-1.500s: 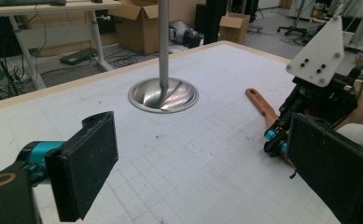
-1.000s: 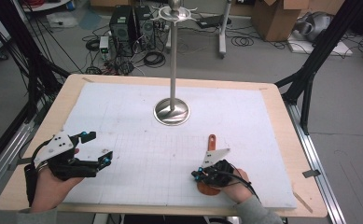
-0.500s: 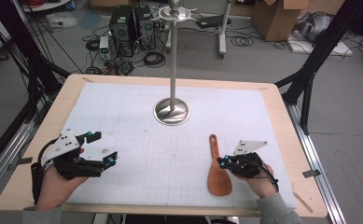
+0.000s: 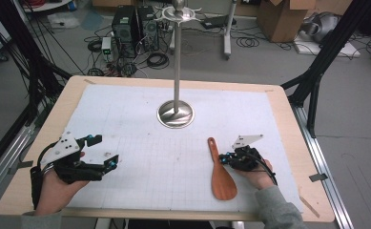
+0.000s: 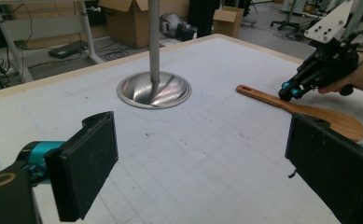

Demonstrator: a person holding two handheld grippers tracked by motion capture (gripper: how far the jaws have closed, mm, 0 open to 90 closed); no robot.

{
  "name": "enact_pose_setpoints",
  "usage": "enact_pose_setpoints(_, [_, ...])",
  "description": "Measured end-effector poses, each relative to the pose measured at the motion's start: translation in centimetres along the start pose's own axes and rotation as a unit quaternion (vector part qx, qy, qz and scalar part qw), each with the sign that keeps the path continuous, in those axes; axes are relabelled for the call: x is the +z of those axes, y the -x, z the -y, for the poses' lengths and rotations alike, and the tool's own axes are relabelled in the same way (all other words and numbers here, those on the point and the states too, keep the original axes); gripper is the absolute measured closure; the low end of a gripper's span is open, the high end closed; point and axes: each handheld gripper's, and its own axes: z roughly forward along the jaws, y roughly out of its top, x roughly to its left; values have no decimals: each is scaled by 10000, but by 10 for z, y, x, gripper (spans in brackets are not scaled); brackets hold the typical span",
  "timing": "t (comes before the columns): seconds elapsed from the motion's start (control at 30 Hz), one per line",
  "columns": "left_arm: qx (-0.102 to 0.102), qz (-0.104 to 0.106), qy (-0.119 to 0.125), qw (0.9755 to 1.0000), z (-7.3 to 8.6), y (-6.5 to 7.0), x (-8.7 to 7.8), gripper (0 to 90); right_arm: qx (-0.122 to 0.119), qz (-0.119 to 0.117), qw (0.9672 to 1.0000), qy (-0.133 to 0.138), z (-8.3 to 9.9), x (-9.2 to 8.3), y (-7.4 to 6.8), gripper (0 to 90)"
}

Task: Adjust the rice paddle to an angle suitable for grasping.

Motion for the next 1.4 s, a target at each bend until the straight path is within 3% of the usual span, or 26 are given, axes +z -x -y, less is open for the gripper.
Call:
enact_pose_setpoints(0.43, [-16, -129, 18, 9999, 3, -3, -11, 96, -665, -352, 9964, -391, -48, 43, -36, 900])
enact_pose_setpoints(0.6, [-12, -140, 12, 9999, 3, -2, -11, 96, -847, -380, 9950, -381, -54, 46, -44, 900])
enact_pose_setpoints(0.67, [-6, -121, 10, 9999, 2, -2, -11, 96, -730, -367, 9964, -228, -54, 39, -45, 900])
enact_pose_setpoints(0.8, [-8, -120, -20, 9999, 3, -2, -9, 96, -776, -558, 9954, 70, -47, 19, -59, 900])
enact_pose_setpoints(0.87, [-14, -116, -45, 9999, 4, -2, -7, 96, -894, -602, 9942, 54, -40, 12, -69, 900])
enact_pose_setpoints(1.07, [43, -56, -53, 10000, 1, 2, -3, 96, -877, -791, 9930, -36, -14, 7, -88, 900])
enact_pose_setpoints(1.17, [44, -38, -67, 10000, 1, 2, 0, 96, -895, -897, 9917, -238, -5, 8, -95, 900])
enact_pose_setpoints(1.27, [30, 7, -67, 10000, 2, 1, 1, 96, -757, -991, 9920, -217, 1, 6, -93, 900])
enact_pose_setpoints(1.4, [20, 12, -87, 10000, 2, 1, 3, 96, -747, -837, 9935, -202, 5, 1, -85, 900])
